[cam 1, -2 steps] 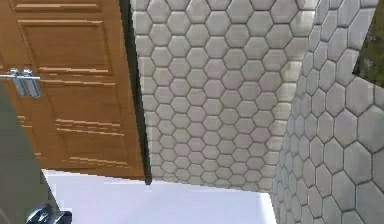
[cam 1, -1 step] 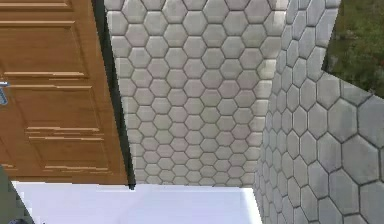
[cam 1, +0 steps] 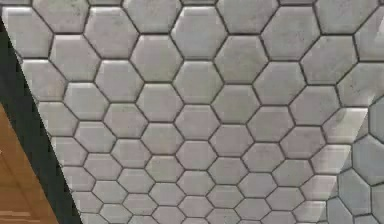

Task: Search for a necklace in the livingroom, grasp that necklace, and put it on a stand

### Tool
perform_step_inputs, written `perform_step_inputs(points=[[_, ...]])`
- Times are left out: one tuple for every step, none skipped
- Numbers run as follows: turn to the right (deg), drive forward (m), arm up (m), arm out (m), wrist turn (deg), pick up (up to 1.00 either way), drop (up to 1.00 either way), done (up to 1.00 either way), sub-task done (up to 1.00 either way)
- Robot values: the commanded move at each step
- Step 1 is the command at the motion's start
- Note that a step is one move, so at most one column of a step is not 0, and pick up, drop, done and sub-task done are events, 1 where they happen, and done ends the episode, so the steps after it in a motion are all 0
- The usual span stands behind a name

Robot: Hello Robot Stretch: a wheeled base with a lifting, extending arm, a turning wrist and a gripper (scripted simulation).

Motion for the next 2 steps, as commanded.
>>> perform_step_inputs(points=[[-45.0, 0.00, 0.00, 0.00, 0.0, 0.00, 0.00, 0.00, 0.00], [-39.0, 0.00, 0.00, 0.00, 0.0, 0.00, 0.00, 0.00, 0.00]])
